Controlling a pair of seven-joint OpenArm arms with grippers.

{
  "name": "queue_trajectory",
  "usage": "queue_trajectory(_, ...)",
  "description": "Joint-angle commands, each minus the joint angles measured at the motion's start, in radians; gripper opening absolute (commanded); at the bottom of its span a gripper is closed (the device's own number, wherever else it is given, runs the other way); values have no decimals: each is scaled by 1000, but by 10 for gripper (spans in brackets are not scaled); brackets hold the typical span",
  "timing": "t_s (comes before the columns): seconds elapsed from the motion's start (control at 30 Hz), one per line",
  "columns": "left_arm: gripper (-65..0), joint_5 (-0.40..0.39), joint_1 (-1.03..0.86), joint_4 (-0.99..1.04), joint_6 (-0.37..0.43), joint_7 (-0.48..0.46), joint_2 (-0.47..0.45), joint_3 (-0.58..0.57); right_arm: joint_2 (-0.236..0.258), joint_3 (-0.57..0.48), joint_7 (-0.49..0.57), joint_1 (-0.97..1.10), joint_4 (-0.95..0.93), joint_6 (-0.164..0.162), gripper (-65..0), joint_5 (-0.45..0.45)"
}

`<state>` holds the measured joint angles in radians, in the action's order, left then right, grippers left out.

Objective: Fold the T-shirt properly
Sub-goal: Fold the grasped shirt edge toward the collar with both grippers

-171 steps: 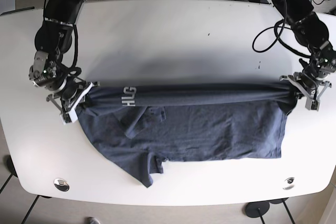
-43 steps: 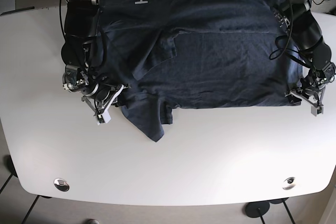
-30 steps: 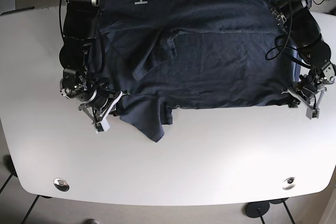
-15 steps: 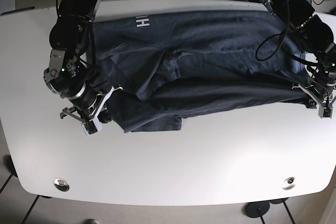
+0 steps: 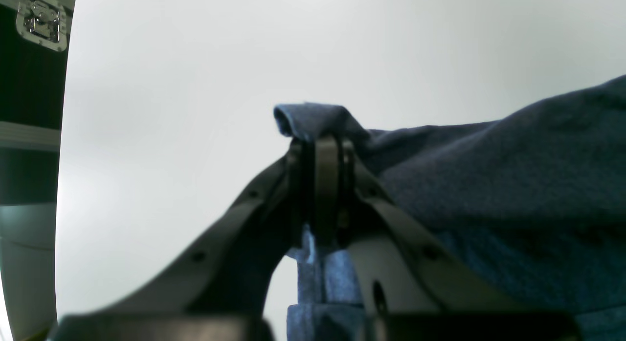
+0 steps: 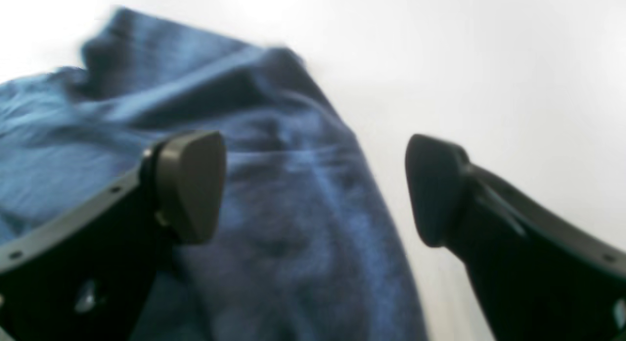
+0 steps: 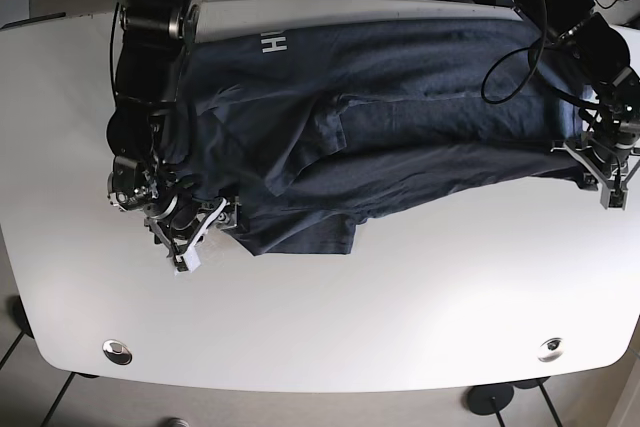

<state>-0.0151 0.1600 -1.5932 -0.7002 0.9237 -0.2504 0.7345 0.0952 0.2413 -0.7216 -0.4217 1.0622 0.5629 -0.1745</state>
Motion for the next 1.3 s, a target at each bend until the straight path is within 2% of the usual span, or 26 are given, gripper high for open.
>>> queue_trajectory(0.03, -650, -6, 17, -19, 2, -21, -19, 1, 7, -4, 95, -59, -87, 4, -105, -18)
queue_trajectory(0.1, -650, -6, 17, -19, 2, -21, -19, 1, 5, -4, 142, -64, -152, 4, -105, -18)
queue_trajectory(0.2, -650, -6, 17, -19, 2, -21, -19, 1, -16, -6, 155, -69, -181, 4, -106, -10)
queue_trajectory(0.27, -650, -6, 17, -17, 2, -21, -20, 1, -30, -6, 155, -67, -182, 4, -143, -9)
queue_trajectory(0.37, -650, -6, 17, -17, 2, -21, -20, 1, -32, -6, 156, -67, -182, 4, -319, -9)
queue_trajectory(0.43, -650, -6, 17, 4, 2, -21, -20, 1, -32, -6, 158, -69, -182, 4, -487, -9)
queue_trajectory(0.47, -650, -6, 19, 30, 2, -22, -20, 0, -32, -6, 158, -70, -179, 4, -596, -9)
queue_trajectory(0.5, -650, -7, 22, 43, 2, -22, -23, 0, -32, -6, 158, -73, -176, 4, -628, -9)
queue_trajectory(0.57, -650, -9, 43, 52, 2, -22, -23, 7, -25, 0, 150, -82, -147, 4, -629, -15)
queue_trajectory(0.67, -650, -10, 46, 29, 2, -22, -22, 7, -22, 0, 121, -36, -9, 4, -631, -7)
queue_trajectory(0.77, -650, -21, 46, -28, 2, -22, -5, 7, 1, 3, 32, 25, 163, 4, -634, -20)
queue_trajectory(0.83, -650, -65, 45, -60, 2, -21, -2, 9, -2, 33, -13, 85, 306, 4, -634, -20)
queue_trajectory(0.93, -650, -135, 25, -106, 2, -19, -2, 10, -4, 59, -151, 159, 545, 10, -634, -20)
queue_trajectory(1.07, -650, -142, -43, -129, 2, -19, 1, 17, -4, 59, -261, 318, 835, 13, -633, -20)
queue_trajectory(1.23, -650, -142, -133, -126, 2, -19, 1, 59, -4, 60, -272, 484, 912, 15, -633, -20)
queue_trajectory(1.3, -650, -142, -170, -124, 2, -19, 1, 73, -7, 96, -270, 527, 910, 16, -633, -21)
